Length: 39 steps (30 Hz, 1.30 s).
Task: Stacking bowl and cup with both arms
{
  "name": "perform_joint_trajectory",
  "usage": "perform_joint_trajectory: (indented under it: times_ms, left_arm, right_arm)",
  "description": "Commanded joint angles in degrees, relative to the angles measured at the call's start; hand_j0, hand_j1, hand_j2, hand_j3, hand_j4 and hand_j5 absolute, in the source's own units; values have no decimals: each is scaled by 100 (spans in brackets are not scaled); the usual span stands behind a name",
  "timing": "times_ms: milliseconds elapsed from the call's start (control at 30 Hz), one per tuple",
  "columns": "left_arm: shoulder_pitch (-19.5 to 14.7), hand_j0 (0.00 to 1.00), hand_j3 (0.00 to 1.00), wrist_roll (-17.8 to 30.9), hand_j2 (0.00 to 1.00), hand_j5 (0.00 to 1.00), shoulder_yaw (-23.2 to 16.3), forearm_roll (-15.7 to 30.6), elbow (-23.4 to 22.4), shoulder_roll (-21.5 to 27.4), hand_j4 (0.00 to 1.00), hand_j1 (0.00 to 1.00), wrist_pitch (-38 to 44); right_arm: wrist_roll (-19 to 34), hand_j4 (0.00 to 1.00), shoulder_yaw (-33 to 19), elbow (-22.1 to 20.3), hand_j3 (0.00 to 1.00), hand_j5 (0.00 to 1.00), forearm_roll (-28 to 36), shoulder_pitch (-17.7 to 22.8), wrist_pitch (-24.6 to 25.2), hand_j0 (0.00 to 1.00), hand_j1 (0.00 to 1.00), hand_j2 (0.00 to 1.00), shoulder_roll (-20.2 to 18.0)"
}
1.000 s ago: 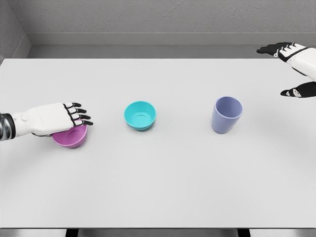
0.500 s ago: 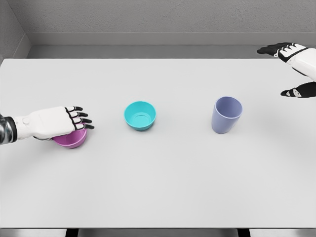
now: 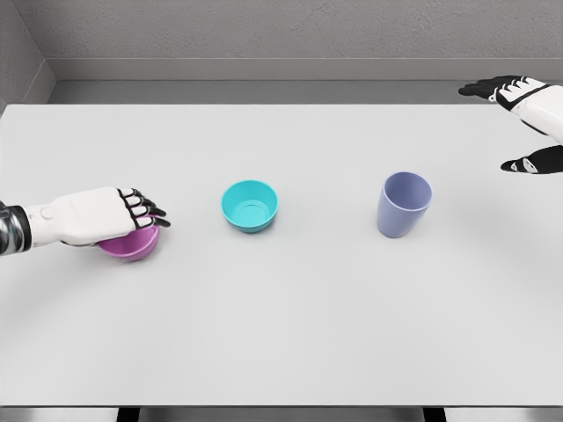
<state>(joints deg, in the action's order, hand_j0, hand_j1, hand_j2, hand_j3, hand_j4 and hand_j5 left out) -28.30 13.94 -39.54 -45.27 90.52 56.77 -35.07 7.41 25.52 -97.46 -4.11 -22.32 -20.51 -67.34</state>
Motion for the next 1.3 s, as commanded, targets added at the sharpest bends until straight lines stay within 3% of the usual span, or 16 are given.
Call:
perform_joint_trajectory:
  times_ms: [0,200,333,400,633,1267]
  left_arm:
    - [0,73,73,-14,73,73,17,36,-8,-17,73,73,7]
    - [-44,72,72,-41,72,72,69,308,-43,-43,72,72,7]
    - [-61,66,66,-41,66,66,69,352,-17,-104,66,66,7]
    - [-79,66,66,-41,66,66,78,422,27,-307,66,66,7]
    - [-501,67,67,-41,67,67,87,739,-34,-465,67,67,7]
    - [-940,67,67,-5,67,67,17,668,-360,-1414,67,67,7]
  right_arm:
    - [-3,100,-3,-1,100,100,24,0,3,100,100,100,-16]
    - [-3,100,-3,-1,100,100,24,0,3,100,100,100,-7]
    - [-3,100,-3,-1,100,100,24,0,3,100,100,100,-7]
    - [-3,100,-3,-1,100,100,24,0,3,100,100,100,-7]
    - [-3,100,-12,-1,100,100,15,-9,-14,100,100,100,-7]
    - [-3,100,-12,-10,100,100,15,-9,-41,100,100,100,-7]
